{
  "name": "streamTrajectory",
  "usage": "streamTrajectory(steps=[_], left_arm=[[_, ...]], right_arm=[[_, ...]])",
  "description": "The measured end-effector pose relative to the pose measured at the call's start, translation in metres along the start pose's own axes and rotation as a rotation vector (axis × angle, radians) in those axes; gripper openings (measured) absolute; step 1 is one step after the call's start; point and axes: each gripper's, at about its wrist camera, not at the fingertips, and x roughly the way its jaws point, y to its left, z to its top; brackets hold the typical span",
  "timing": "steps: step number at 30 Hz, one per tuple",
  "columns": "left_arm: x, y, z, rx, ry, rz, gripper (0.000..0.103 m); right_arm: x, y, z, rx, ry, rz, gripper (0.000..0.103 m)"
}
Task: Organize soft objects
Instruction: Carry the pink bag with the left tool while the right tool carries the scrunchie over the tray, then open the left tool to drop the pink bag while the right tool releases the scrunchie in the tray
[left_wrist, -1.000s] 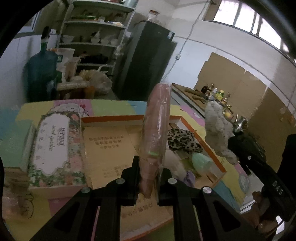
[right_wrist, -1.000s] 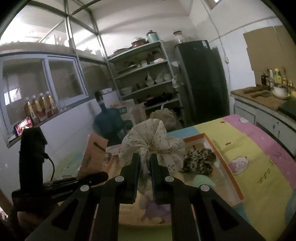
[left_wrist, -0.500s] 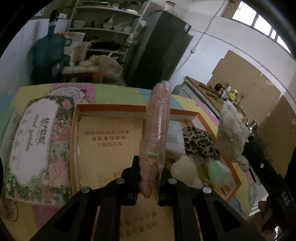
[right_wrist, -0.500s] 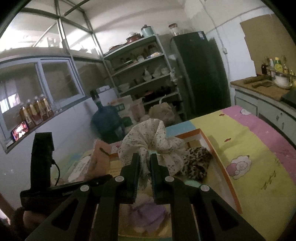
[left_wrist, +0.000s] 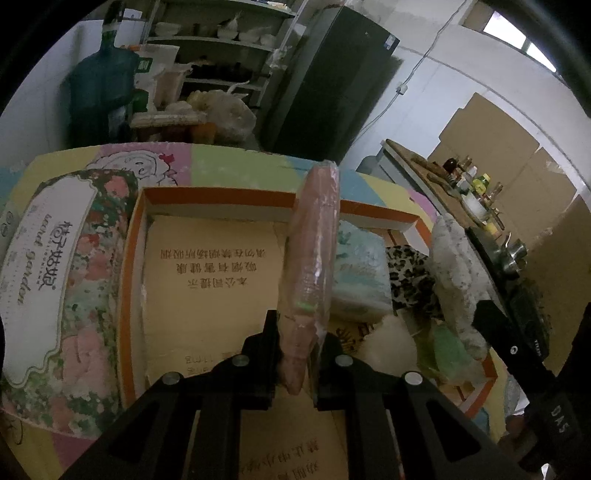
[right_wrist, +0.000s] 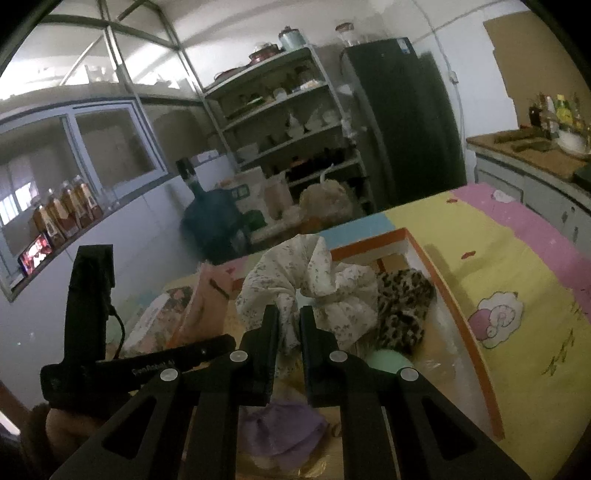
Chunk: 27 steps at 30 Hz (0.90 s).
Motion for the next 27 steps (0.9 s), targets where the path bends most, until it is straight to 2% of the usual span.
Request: streamTrajectory(steps=[11,14,16,18,20,27], left_arm=[[0.004,0.006,0.003,-0.038,0.024,0.011,0.017],[0.004,0.004,0.004,-0.025,0.023,0.004,0.032],[0.003,0.001,0.003,-0.019,0.024,-0.005,0.046],[0.002,-0.001,0.002,-0.013,0.017,-0.016,0.05],[0.0,-0.002,0.0,-0.005,0.012,-0.012,0.051],[-0.011,-0.004,-0.006,0.003,-0.008,-0.003,0.052]], right_arm=[[0.019,-0.004,-0.004,0.02,0.065,0.006,0.015],[0.023,-0.006,-0.005,0.033,0.083,0.009,0.018],[0.025,-0.007,-0.005,0.039,0.087,0.014,0.021],[0.024,-0.007,-0.006,0.042,0.083,0.018,0.03],[0.022,-0.007,-0.007,0.043,0.074,0.02,0.033],[0.017,-0.007,-0.007,0.048,0.052,0.022,0.033]])
